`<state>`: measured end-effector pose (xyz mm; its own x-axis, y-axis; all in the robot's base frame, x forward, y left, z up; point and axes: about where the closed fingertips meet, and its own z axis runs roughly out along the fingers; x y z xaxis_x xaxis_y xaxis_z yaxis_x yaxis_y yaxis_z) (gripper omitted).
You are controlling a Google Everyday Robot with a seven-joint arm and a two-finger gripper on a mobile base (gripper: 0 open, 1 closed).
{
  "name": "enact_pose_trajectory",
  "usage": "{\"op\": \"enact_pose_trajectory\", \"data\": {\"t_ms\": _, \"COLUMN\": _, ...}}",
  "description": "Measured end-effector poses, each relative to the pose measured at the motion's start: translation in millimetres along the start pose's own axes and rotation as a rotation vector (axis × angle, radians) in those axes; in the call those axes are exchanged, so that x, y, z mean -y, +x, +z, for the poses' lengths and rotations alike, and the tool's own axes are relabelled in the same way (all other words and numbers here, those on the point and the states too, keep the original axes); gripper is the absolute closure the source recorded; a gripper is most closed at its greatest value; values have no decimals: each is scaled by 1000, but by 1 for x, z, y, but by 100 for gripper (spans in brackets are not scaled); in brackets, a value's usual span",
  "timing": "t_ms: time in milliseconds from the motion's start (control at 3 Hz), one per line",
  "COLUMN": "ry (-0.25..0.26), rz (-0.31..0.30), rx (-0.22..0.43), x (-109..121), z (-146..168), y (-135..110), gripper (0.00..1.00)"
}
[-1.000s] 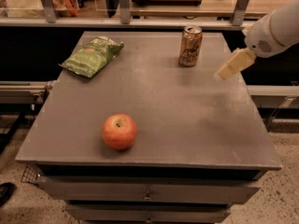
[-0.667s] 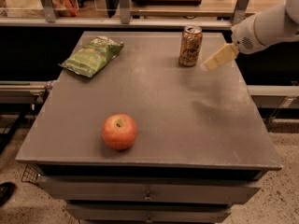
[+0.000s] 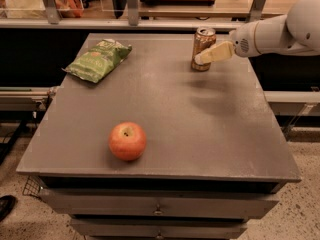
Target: Pick orange can
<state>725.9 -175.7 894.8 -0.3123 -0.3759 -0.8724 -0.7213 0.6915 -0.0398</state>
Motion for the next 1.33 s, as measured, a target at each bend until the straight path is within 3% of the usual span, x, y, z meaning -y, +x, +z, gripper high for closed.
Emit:
{"op": "enact_pose_trajectory", "data": {"t_ms": 333, "ry": -52, "rz": 64, "rx": 91, "x": -11, "z": 13, "y": -13, "gripper": 0}}
{"op": "enact_pose_trajectory", "data": {"t_ms": 667, "ry": -85, "rz": 77, "rx": 159, "x": -25, "z": 31, "y": -24, "gripper": 18}}
{"op": "enact_pose_trajectory", "data": {"t_ms": 1333, "ry": -55, "rz": 23, "rx": 184, "x": -29, "z": 40, "y": -28, "gripper": 65}}
